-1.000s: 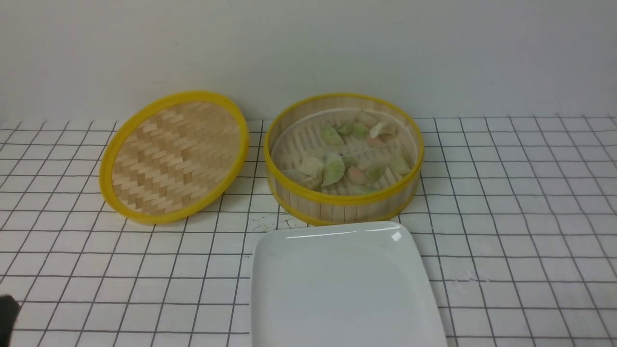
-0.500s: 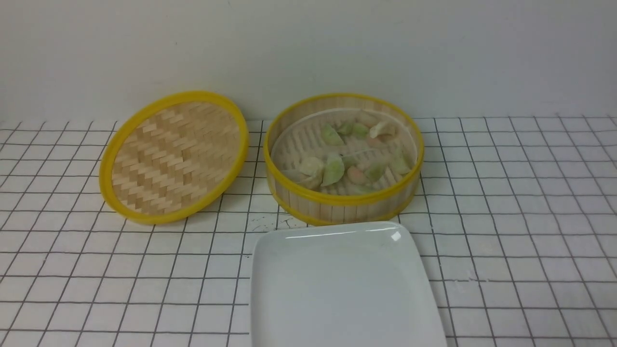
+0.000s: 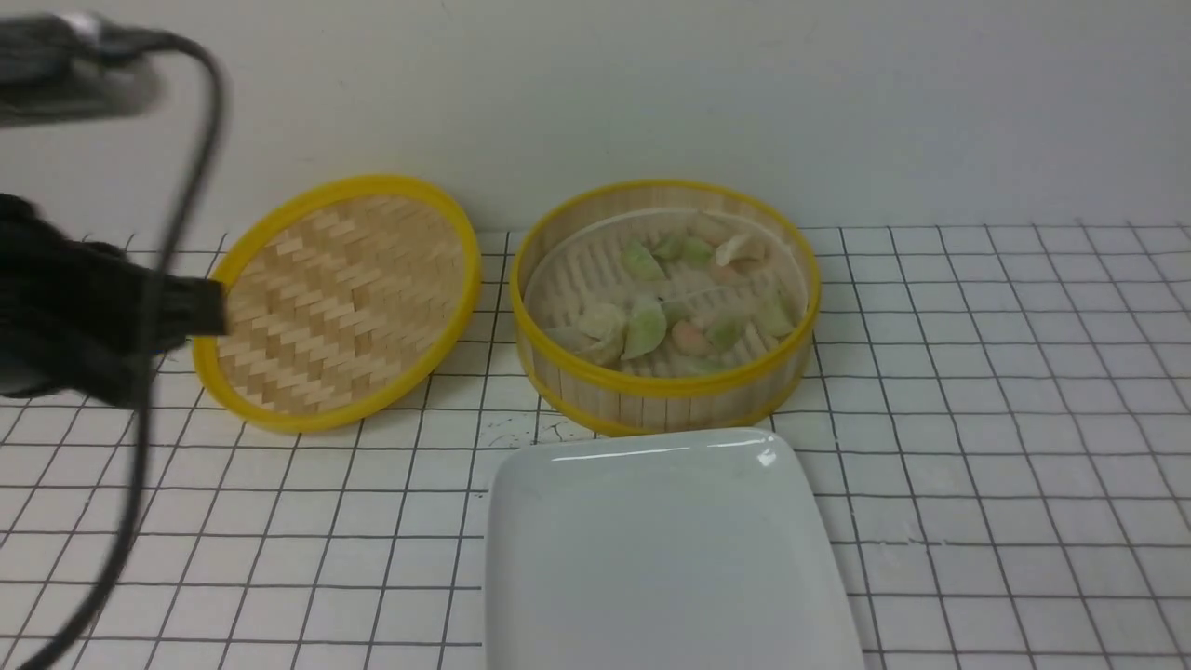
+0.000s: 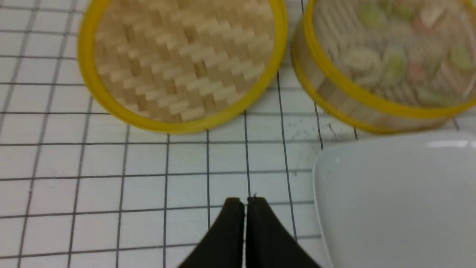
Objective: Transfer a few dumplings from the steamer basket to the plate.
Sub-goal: Use the left arm to grab a dumpling from the steamer
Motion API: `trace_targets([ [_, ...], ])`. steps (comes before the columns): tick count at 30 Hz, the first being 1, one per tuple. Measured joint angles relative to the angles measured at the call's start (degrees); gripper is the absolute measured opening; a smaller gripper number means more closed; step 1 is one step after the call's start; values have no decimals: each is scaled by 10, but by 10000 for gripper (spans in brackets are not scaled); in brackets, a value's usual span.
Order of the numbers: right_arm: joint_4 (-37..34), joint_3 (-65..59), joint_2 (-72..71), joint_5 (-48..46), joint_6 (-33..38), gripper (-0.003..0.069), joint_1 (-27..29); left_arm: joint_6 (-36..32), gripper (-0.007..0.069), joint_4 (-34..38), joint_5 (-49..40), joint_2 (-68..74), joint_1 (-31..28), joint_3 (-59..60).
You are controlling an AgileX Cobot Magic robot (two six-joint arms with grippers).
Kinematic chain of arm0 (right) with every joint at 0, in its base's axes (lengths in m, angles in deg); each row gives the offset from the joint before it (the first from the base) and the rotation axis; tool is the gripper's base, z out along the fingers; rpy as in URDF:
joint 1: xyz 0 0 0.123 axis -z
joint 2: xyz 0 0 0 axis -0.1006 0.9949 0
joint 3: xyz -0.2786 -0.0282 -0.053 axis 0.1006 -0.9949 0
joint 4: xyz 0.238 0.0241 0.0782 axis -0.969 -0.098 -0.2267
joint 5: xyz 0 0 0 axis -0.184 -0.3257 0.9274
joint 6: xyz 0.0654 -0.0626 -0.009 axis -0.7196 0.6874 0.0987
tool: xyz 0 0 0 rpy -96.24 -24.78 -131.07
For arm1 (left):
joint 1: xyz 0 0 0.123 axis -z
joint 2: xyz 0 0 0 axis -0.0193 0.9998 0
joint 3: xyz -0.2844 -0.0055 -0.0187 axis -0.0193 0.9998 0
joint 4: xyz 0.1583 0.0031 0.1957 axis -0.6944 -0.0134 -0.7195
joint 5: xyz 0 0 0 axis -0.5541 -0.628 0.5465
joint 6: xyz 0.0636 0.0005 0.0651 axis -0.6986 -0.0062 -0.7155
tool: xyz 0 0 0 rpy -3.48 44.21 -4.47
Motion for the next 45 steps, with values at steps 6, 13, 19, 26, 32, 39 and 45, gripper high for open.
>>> trace_targets([
  [6,49,179,70,-233,44,-16,0,-67,-6,11,-17,170,64,-93],
  [13,177,440,339,-592,144,-16,0,-154,-6,89,-154,409,86,-362],
  [19,190,522,452,-672,169,-16,0,-205,-6,119,-226,599,86,-605],
  [26,155,527,466,-675,187,-16,0,-192,76,124,-230,741,87,-765],
  [32,151,527,464,-682,190,-16,0,-174,240,113,-234,757,88,-773],
  [39,145,527,463,-680,190,-16,0,-174,309,104,-234,779,88,-775],
  [45,131,527,463,-679,190,-16,0,-174,267,108,-239,797,90,-775],
])
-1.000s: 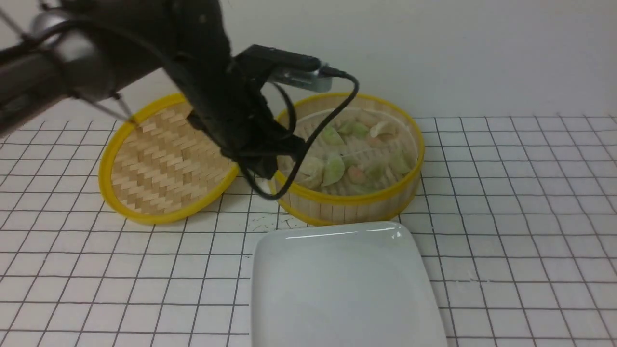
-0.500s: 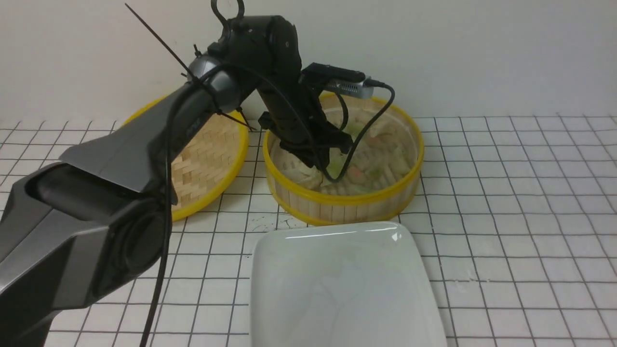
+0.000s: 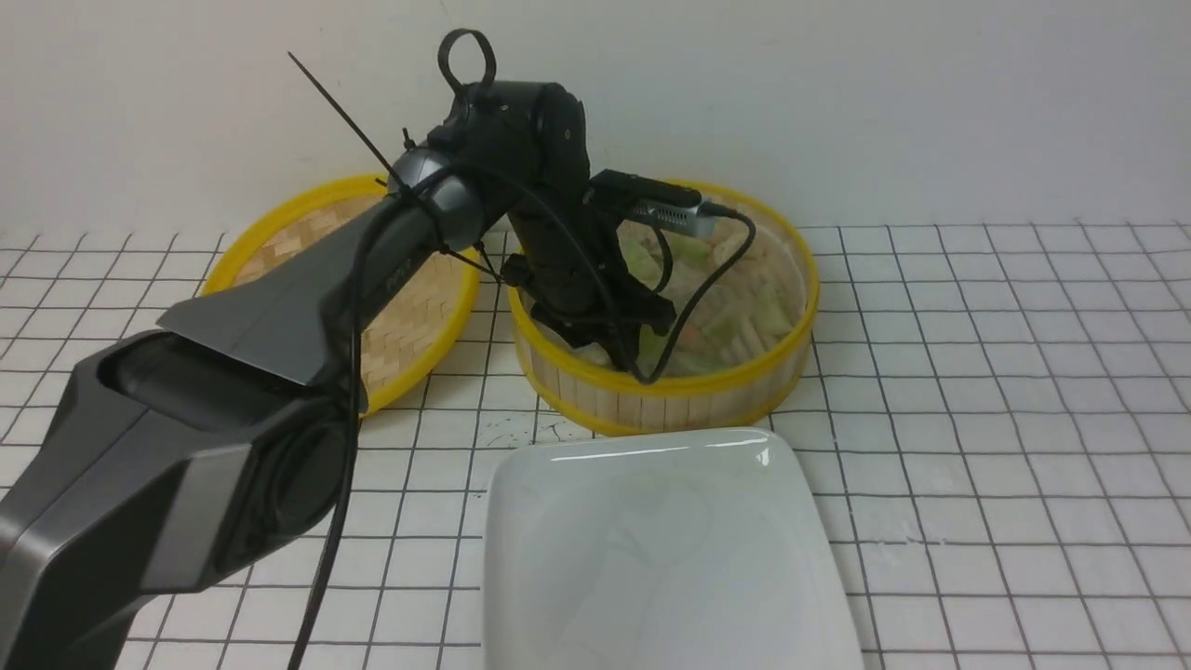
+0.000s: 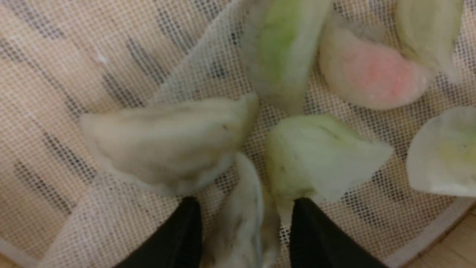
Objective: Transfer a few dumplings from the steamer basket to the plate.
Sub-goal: Use the left arm to grab a dumpling from the steamer
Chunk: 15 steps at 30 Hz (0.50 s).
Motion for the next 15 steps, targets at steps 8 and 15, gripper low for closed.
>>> trace_targets([
  [8,-2,0,0,-16,9,-16,0,24,169,-7,0,-23,1,-3],
  [15,-9,0,0,-31,11,-16,0,42,169,-6,0,-161,1,19],
])
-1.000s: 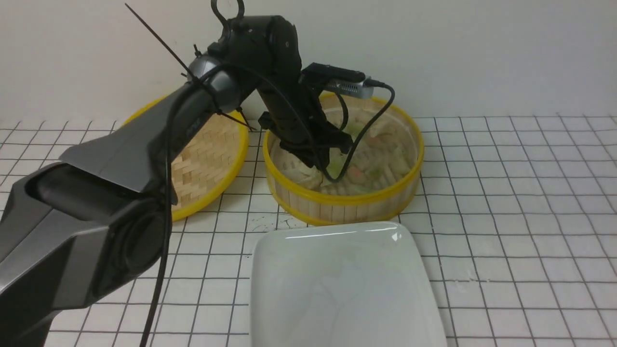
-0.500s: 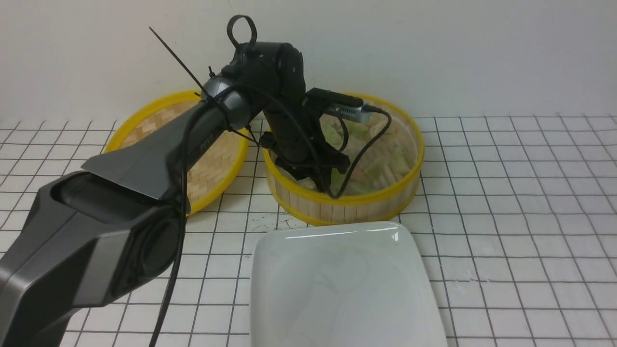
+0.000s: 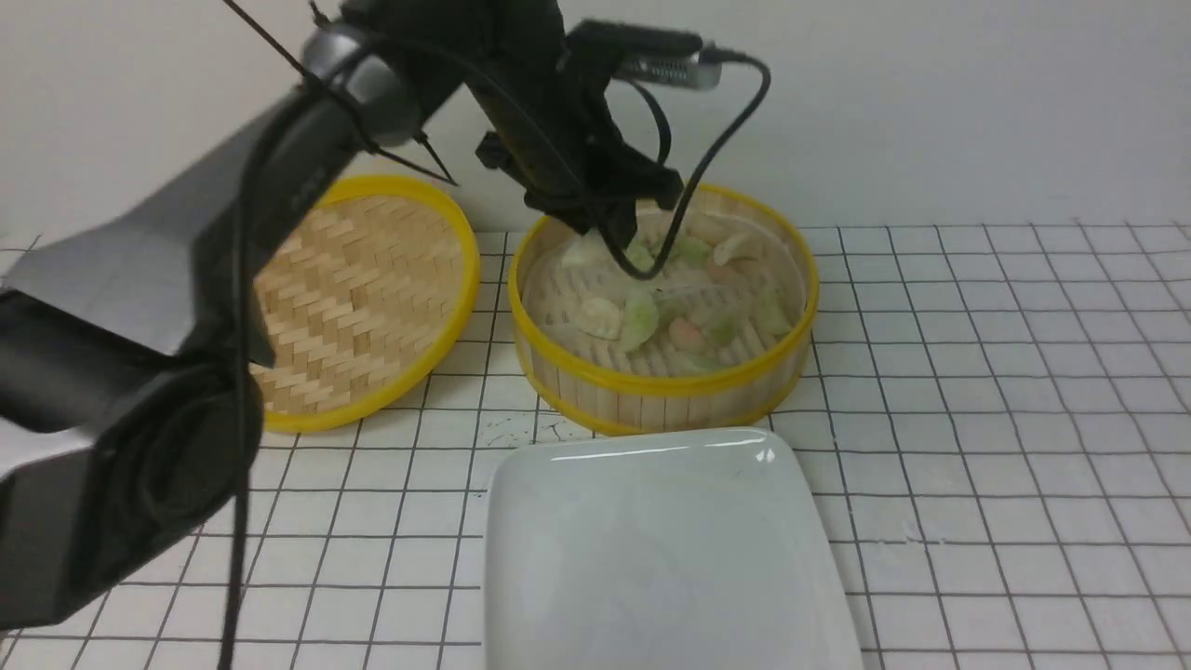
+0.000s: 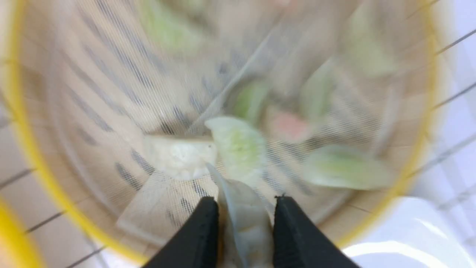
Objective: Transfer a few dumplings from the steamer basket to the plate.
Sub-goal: Use the left arm to grab a dumpling from the steamer, then use the left arm to put the dumpling into the plate
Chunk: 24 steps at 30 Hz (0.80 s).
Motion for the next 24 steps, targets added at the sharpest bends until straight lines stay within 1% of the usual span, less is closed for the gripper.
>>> trace_targets([
  [2,0,0,0,0,3,-16,0,3,169,9,0,-39,1,39],
  [3,0,0,0,0,3,-16,0,4,169,9,0,-43,1,39],
  [5,0,0,0,0,4,-16,0,4,169,12,0,-105,9,145],
  [7,-2,0,0,0,4,-16,0,4,169,12,0,-131,18,216],
  [10,-3,0,0,0,5,-16,0,4,169,12,0,-167,49,331],
  [13,-4,0,0,8,15,-16,0,-1,169,18,0,-172,88,410],
  [17,-4,0,1,34,28,-16,0,-23,169,12,4,-145,132,441],
  [20,-6,0,9,45,33,-16,0,-25,167,-2,11,-127,148,442],
  [21,-9,0,19,47,35,-16,0,-27,183,-11,11,-118,158,443],
  [24,-27,11,54,48,51,-12,0,-27,281,-28,11,-108,172,443],
])
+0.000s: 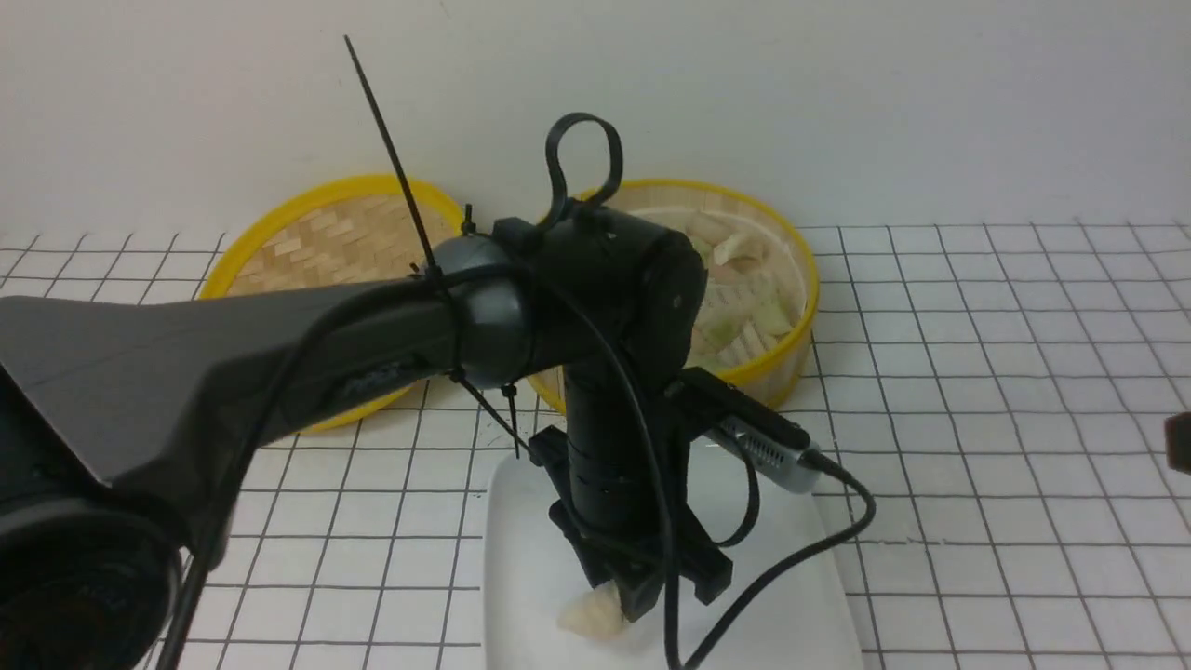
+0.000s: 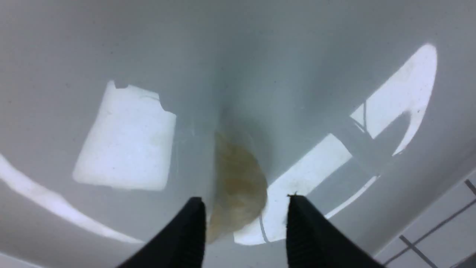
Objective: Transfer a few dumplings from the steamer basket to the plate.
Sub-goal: Use the left arm to put the dumpling into the plate, then use the right arm to grab a dumpling from inside the steamer
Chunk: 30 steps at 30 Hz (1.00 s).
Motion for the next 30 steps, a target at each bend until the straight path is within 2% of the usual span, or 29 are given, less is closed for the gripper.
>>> trace_targets([
  [4,-38,44,64,1,20,5,0,1,442,-9,0,1,6,-16],
  [6,-53,76,99,1,32,16,0,5,455,-11,0,0,6,-30],
  [9,-63,121,147,2,37,38,-8,15,391,-21,2,-19,6,-34],
  [10,-62,143,171,4,38,48,-16,21,346,-27,2,-34,6,-33],
  [11,-58,175,207,8,38,60,-29,32,227,-39,2,-62,4,-28],
  [12,-54,194,228,9,38,71,-39,39,162,-46,2,-81,1,-22],
  [15,-22,273,317,11,26,110,-82,66,27,-61,2,-169,-19,10],
  [20,50,375,438,11,-1,203,-137,97,-6,-71,-3,-306,-60,90],
  [22,91,431,516,11,-5,275,-160,117,-6,-71,-4,-382,-73,136],
  [30,191,593,720,12,-42,478,-201,164,-6,-72,70,-593,-76,254],
])
